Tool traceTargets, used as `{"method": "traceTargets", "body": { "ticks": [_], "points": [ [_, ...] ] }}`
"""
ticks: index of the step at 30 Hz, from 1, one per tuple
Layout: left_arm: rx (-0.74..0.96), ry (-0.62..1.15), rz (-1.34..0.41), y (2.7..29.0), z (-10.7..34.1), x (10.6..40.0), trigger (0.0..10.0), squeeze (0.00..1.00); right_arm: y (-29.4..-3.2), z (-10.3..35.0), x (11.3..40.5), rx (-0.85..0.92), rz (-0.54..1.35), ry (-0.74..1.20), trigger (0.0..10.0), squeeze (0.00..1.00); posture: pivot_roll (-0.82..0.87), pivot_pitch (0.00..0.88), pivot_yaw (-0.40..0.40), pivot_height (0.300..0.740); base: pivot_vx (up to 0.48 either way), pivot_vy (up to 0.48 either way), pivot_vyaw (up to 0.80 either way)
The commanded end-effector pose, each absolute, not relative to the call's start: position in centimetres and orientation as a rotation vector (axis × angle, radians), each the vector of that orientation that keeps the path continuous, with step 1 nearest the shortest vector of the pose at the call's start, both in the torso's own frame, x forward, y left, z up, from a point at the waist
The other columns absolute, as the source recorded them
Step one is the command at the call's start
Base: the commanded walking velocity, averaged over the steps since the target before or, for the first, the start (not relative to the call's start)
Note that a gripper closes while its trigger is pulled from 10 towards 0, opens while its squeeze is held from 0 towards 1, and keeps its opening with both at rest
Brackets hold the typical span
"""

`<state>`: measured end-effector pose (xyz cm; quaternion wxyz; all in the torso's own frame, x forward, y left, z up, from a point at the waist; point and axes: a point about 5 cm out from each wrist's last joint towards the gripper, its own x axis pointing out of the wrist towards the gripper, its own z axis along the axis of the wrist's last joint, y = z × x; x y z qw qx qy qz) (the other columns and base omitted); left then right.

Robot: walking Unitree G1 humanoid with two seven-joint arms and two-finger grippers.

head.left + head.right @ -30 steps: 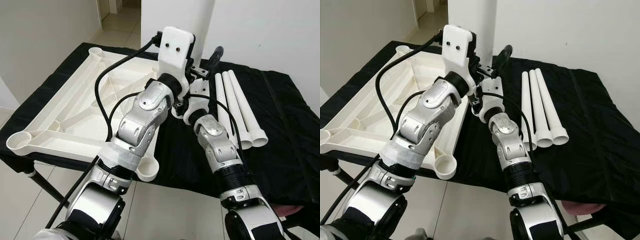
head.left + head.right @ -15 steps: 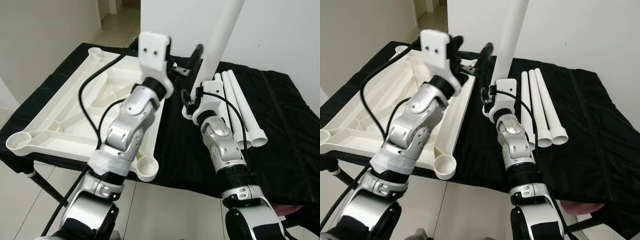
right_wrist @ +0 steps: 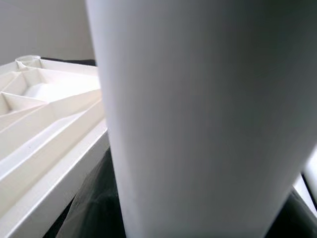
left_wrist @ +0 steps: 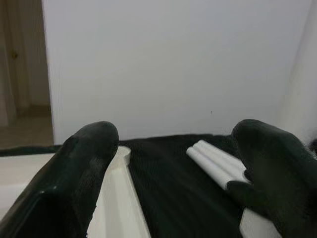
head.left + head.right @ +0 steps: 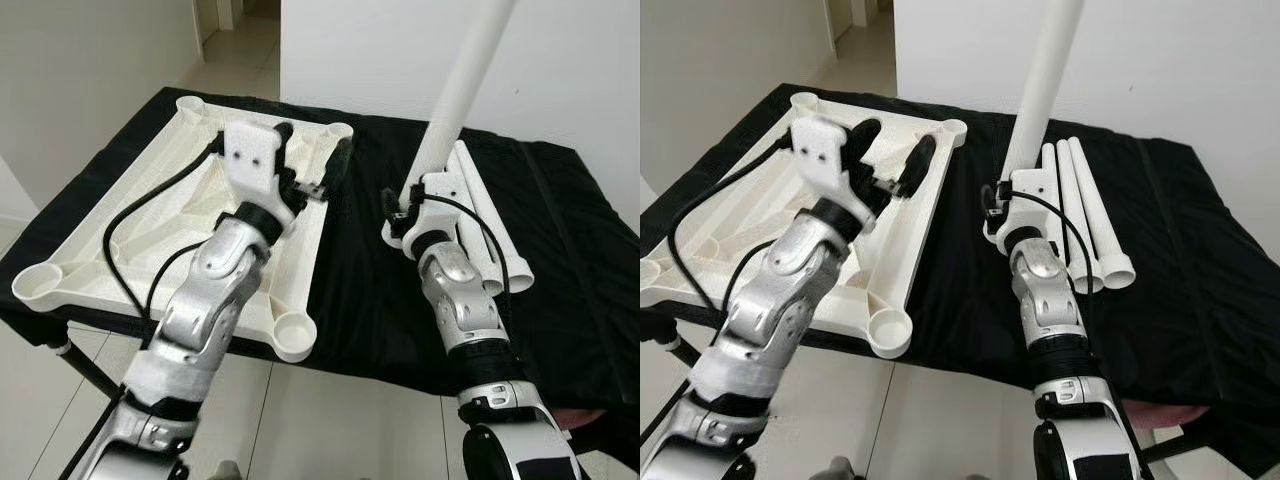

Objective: Building children table

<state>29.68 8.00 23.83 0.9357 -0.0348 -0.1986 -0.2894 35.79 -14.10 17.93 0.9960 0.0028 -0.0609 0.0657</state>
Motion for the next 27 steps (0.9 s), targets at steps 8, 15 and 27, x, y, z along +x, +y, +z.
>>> {"method": "traceTargets", "body": {
  "ticks": [8, 15, 27],
  "points": [
    [0.176, -0.226, -1.042, 9.5, 19.3, 26.5, 10.0, 0.0, -15.9, 18.8, 35.6, 0.0, 0.091, -0.156, 10.0, 0.0, 0.0, 0.0, -0.04, 0.74, 0.0, 0.0, 0.0],
    [0.241, -0.076, -1.104, 11.0, 16.9, 25.5, 10.0, 0.0, -16.3, 19.4, 35.8, -0.01, 0.09, -0.174, 10.0, 0.0, 0.0, 0.0, -0.041, 0.74, 0.0, 0.0, 0.0],
    [0.466, 0.157, -1.166, 14.0, 12.4, 25.0, 10.0, 0.0, -16.7, 20.0, 35.6, -0.023, 0.087, -0.197, 10.0, 0.0, -0.01, 0.0, -0.03, 0.74, 0.0, 0.0, 0.0]
  ]
}}
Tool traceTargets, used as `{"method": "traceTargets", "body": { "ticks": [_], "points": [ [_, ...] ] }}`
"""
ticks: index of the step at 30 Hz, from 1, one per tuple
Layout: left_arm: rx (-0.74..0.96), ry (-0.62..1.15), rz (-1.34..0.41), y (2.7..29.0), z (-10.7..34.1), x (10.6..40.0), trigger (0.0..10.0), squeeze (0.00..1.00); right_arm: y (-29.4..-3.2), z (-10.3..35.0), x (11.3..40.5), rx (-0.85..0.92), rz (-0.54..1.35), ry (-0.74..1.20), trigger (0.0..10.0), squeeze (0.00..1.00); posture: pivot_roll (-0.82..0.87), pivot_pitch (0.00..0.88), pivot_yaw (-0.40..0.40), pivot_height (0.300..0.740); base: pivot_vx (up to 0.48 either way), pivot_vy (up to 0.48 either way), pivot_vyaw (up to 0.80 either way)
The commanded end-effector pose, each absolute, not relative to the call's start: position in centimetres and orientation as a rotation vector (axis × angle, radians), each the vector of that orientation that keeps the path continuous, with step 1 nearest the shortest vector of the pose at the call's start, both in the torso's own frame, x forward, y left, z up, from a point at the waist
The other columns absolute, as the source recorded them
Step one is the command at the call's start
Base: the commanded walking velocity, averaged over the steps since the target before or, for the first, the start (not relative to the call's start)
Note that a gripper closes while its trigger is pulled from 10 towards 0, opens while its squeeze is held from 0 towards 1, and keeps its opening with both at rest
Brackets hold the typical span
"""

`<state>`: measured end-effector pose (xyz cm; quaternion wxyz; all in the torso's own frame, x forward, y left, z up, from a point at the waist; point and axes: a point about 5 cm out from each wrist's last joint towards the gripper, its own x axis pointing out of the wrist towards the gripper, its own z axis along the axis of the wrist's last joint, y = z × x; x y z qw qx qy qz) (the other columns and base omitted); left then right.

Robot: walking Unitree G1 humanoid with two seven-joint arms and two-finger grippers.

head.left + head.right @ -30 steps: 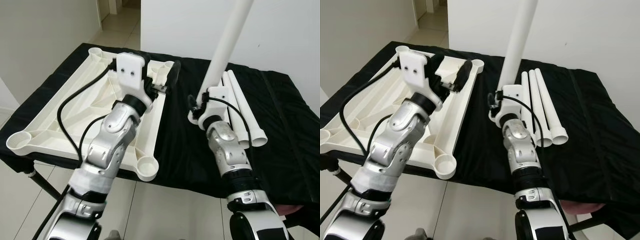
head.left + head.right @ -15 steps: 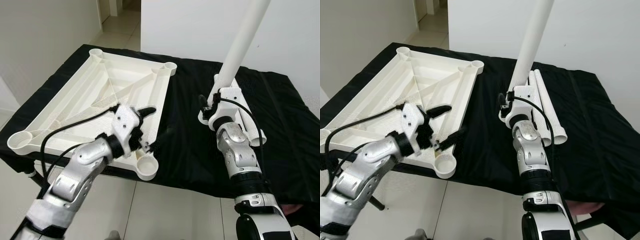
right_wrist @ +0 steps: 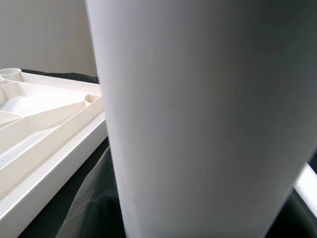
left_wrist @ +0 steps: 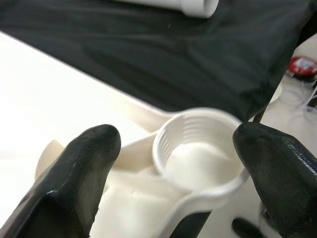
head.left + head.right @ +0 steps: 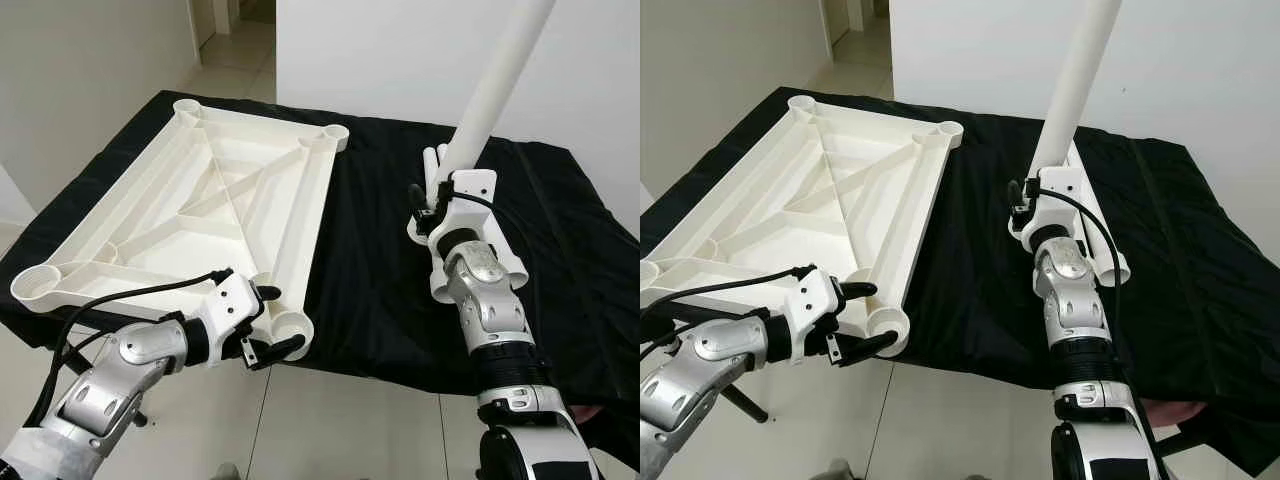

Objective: Building children table

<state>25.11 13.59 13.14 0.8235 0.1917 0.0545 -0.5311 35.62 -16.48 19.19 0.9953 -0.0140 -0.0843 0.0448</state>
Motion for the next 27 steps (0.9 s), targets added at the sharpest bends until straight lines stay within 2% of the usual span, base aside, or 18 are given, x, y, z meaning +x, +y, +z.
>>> {"method": "traceTargets", "body": {
  "ticks": [1, 6, 14, 22, 23, 27],
  "points": [
    [0.466, 0.157, -1.166, 14.0, 12.4, 25.0, 10.0, 0.0, -16.7, 20.0, 35.6, -0.023, 0.087, -0.197, 10.0, 0.0, -0.01, 0.0, -0.03, 0.74, 0.0, 0.0, 0.0],
    [0.552, 0.203, -1.152, 14.7, 11.4, 25.4, 10.0, 0.0, -16.9, 20.2, 35.5, -0.026, 0.079, -0.203, 10.0, 0.0, -0.02, 0.0, -0.026, 0.74, 0.0, 0.0, 0.0],
    [0.604, 0.171, -1.124, 14.2, 11.0, 26.4, 10.0, 0.0, -17.0, 20.4, 35.4, -0.028, 0.075, -0.208, 10.0, 0.0, -0.03, 0.0, -0.024, 0.74, 0.0, 0.0, 0.0],
    [0.601, 0.106, -1.163, 11.5, 10.7, 27.0, 10.0, 0.0, -16.9, 20.6, 35.5, -0.027, 0.075, -0.213, 10.0, 0.0, -0.04, 0.0, -0.021, 0.74, 0.0, 0.0, 0.0],
    [0.587, 0.073, -1.195, 9.9, 10.6, 27.1, 10.0, 0.0, -16.9, 20.7, 35.5, -0.025, 0.074, -0.214, 10.0, 0.0, -0.05, 0.0, -0.019, 0.74, 0.0, 0.0, 0.0],
    [0.565, 0.031, -1.226, 8.2, 10.8, 27.1, 10.0, 0.0, -16.8, 20.7, 35.5, -0.022, 0.072, -0.214, 10.0, 0.0, -0.05, 0.0, -0.013, 0.74, 0.0, 0.0, 0.0]
  ]
}}
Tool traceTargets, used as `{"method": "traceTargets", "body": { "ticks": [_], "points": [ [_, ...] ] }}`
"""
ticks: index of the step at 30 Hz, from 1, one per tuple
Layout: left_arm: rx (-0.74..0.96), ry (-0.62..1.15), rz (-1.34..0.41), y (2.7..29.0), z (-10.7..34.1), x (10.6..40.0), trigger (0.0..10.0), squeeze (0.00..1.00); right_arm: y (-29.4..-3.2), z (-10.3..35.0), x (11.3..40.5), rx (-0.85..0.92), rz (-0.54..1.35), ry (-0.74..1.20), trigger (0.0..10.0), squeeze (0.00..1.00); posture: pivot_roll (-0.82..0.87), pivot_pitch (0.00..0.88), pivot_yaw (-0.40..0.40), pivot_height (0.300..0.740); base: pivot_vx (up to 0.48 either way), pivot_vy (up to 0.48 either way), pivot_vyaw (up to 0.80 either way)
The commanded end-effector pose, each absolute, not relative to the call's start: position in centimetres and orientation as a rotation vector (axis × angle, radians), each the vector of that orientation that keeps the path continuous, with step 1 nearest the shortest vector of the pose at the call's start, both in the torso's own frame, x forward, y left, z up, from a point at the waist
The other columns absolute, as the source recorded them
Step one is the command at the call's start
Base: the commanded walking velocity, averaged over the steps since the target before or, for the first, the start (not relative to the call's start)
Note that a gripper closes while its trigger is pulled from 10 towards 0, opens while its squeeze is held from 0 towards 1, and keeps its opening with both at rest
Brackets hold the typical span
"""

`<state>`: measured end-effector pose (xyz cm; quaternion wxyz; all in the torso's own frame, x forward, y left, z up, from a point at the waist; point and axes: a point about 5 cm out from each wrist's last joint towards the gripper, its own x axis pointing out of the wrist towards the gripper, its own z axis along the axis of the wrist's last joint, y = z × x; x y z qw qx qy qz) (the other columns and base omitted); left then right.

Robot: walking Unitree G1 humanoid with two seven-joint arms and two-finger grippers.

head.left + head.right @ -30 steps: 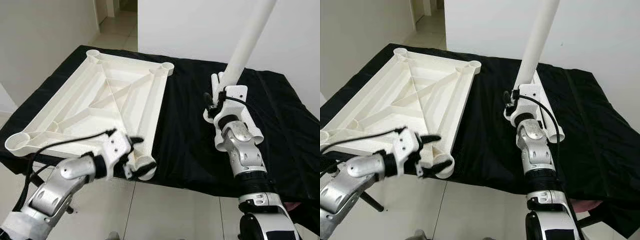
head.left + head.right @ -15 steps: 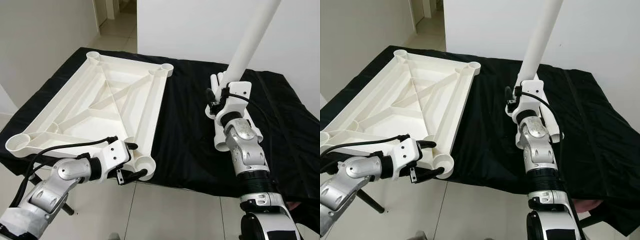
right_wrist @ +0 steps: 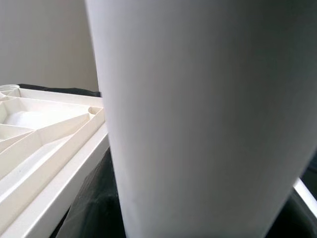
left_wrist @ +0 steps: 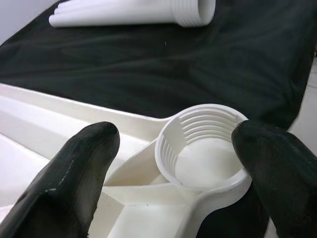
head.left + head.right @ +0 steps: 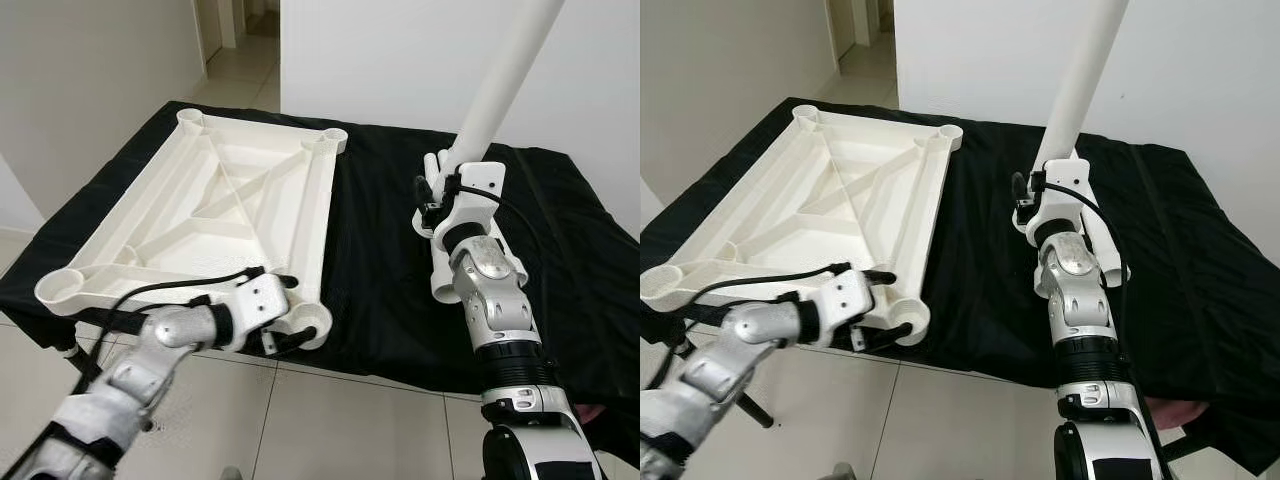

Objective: Building children table

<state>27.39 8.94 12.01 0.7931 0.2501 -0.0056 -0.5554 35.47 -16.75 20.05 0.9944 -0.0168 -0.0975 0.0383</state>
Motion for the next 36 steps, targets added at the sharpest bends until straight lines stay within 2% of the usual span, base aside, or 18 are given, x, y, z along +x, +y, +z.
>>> {"method": "traceTargets", "body": {
  "ticks": [1, 10, 13, 24, 28, 33, 36],
  "points": [
    [0.565, 0.031, -1.226, 8.2, 10.8, 27.1, 10.0, 0.0, -16.8, 20.7, 35.5, -0.022, 0.072, -0.214, 10.0, 0.0, -0.05, 0.0, -0.013, 0.74, 0.0, 0.0, 0.0],
    [0.537, -0.041, -1.281, 4.7, 11.1, 27.3, 10.0, 0.0, -16.6, 20.5, 35.6, -0.014, 0.07, -0.21, 10.0, 0.0, -0.05, 0.0, -0.006, 0.74, 0.0, 0.0, 0.0],
    [0.526, -0.097, -1.29, 2.7, 11.7, 27.6, 10.0, 0.0, -16.5, 20.5, 35.6, -0.01, 0.069, -0.209, 10.0, 0.0, -0.05, 0.0, -0.005, 0.74, 0.0, 0.0, 0.0],
    [0.455, -0.173, -1.245, 0.4, 12.9, 28.1, 10.0, 0.0, -15.7, 19.4, 35.2, -0.035, 0.111, -0.173, 10.0, 0.0, -0.05, 0.0, -0.005, 0.74, 0.0, 0.0, 0.0],
    [0.433, -0.189, -1.238, 0.3, 13.3, 28.2, 10.0, 0.0, -15.6, 19.3, 35.2, -0.038, 0.118, -0.172, 10.0, 0.0, -0.05, 0.0, -0.007, 0.74, 0.0, 0.0, 0.0],
    [0.346, -0.197, -1.241, 2.3, 15.0, 28.4, 10.0, 0.0, -15.1, 19.0, 35.0, -0.041, 0.16, -0.162, 10.0, 0.0, -0.03, 0.0, -0.013, 0.74, 0.0, 0.0, 0.0],
    [0.338, -0.193, -1.242, 2.6, 15.1, 28.4, 10.0, 0.0, -15.0, 18.9, 34.9, -0.041, 0.166, -0.161, 10.0, 0.0, -0.03, 0.0, -0.013, 0.74, 0.0, 0.0, 0.0]
  ]
}}
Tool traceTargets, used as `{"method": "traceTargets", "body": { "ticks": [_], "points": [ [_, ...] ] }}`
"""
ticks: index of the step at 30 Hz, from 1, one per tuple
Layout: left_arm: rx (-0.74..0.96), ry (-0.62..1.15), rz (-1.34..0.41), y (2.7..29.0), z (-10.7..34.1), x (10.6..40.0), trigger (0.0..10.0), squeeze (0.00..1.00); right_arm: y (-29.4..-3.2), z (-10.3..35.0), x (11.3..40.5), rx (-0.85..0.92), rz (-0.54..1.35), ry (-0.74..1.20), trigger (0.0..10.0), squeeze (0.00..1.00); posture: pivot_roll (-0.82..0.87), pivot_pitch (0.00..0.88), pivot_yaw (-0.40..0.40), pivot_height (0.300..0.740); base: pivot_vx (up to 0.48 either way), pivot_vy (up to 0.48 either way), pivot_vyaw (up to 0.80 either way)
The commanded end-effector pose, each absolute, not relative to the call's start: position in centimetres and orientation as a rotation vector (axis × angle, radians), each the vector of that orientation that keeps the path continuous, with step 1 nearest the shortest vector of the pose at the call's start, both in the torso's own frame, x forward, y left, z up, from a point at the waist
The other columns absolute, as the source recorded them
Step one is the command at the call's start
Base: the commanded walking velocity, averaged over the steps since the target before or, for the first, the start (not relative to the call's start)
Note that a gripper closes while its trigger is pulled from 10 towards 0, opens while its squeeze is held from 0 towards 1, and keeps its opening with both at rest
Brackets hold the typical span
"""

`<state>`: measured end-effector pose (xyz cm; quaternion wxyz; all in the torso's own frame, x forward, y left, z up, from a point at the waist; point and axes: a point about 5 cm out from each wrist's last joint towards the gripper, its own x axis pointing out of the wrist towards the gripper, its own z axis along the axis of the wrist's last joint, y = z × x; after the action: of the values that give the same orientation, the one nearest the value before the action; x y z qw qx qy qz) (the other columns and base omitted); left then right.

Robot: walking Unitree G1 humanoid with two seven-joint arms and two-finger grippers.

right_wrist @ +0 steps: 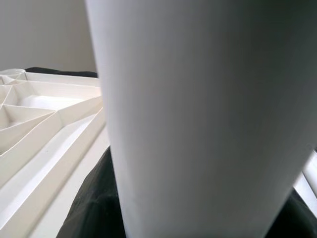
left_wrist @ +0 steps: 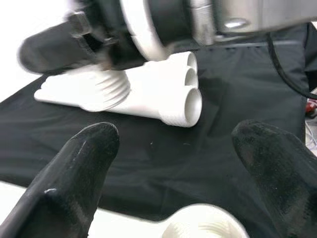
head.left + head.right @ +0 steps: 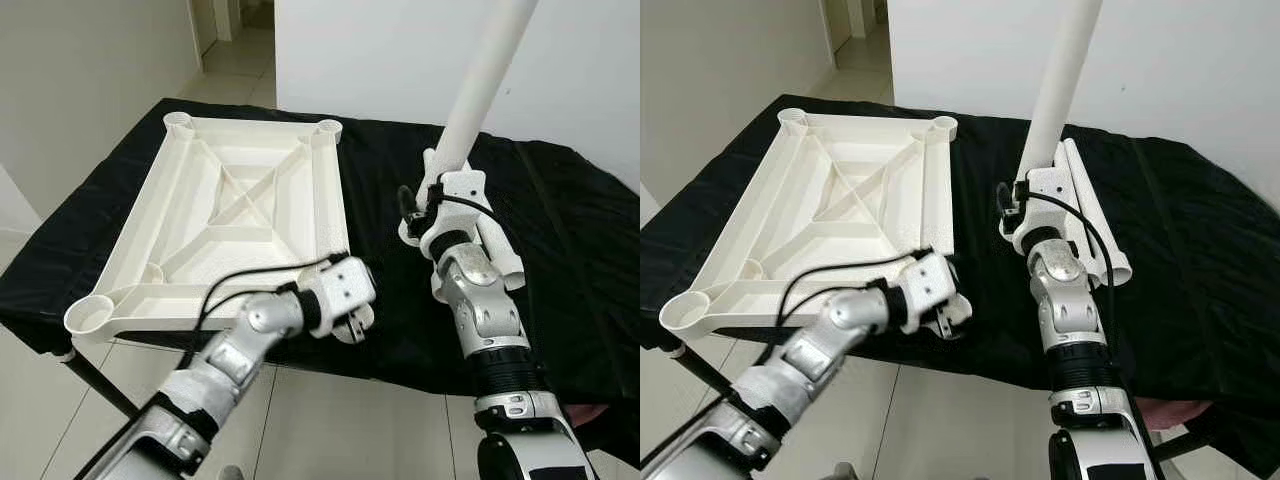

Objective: Building children table

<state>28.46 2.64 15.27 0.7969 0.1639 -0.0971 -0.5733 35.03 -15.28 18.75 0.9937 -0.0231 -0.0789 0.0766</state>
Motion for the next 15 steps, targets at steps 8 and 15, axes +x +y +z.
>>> {"method": "traceTargets", "body": {
  "ticks": [8, 15],
  "points": [
    [0.392, -0.109, -1.208, 6.4, 14.5, 27.8, 10.0, 0.0, -15.5, 18.4, 34.6, -0.058, 0.17, -0.148, 10.0, 0.0, -0.02, 0.0, -0.018, 0.74, 0.0, 0.0, 0.0],
    [0.389, 0.017, -1.203, 8.0, 12.5, 27.0, 10.0, 0.0, -15.7, 18.3, 34.6, -0.064, 0.167, -0.144, 10.0, 0.0, -0.02, 0.0, -0.022, 0.74, 0.0, 0.0, 0.0]
  ]
}}
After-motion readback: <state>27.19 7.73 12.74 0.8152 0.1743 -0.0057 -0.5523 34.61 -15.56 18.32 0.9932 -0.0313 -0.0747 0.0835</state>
